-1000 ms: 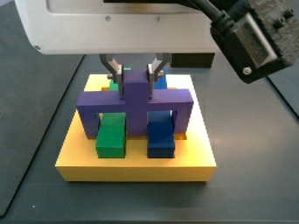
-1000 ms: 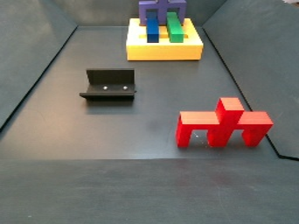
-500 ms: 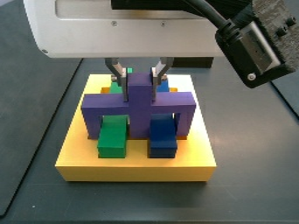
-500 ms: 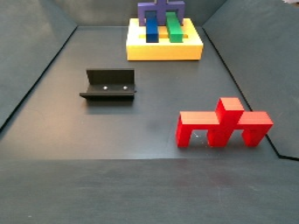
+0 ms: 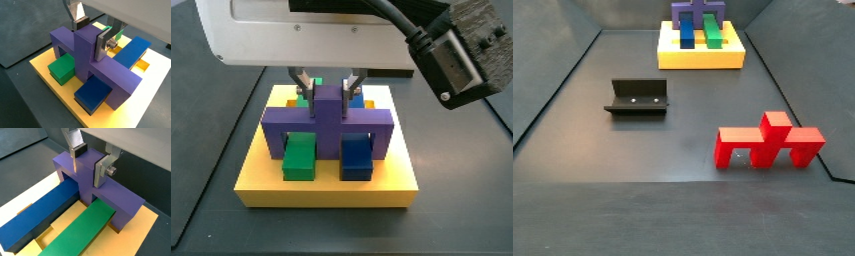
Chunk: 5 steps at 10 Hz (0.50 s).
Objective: Pick up the purple object. Move up. Place the purple object on the fixture. Regrasp the purple object. Move to above the board. Insert the purple object.
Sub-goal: Insert the purple object.
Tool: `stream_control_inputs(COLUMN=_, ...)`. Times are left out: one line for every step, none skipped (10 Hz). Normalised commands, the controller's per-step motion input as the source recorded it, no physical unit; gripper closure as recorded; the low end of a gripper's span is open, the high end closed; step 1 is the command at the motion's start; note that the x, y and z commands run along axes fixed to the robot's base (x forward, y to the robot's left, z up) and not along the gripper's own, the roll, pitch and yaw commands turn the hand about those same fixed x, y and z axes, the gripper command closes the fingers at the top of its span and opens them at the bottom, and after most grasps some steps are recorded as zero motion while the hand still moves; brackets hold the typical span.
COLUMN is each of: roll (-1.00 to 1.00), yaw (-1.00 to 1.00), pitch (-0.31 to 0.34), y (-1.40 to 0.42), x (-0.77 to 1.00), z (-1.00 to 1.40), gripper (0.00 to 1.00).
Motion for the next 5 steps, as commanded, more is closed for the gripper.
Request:
stream_control_inputs(roll=0.13, yaw=0.12, pitch=0.000, y=0.00, x=0.00, z=-0.15, gripper=1.00)
stream_control_inputs(roll=0.14, yaw=0.21, pitch=0.000, y=0.00, x=-0.06, z=-0.07, gripper=1.00)
stream_control_inputs(roll=0.08, yaw=0.16, pitch=-0.023, y=-0.04, x=0.00, z=-0.13, gripper=1.00)
stream_control_inputs(roll=0.00, yaw=0.12, pitch=-0.116, y=-0.10, x=0.02, z=-0.43, gripper=1.00)
stream_control_inputs(roll=0.00, yaw=0.09, pitch=-0.119, y=-0.06, x=0.16, z=-0.56, gripper=1.00)
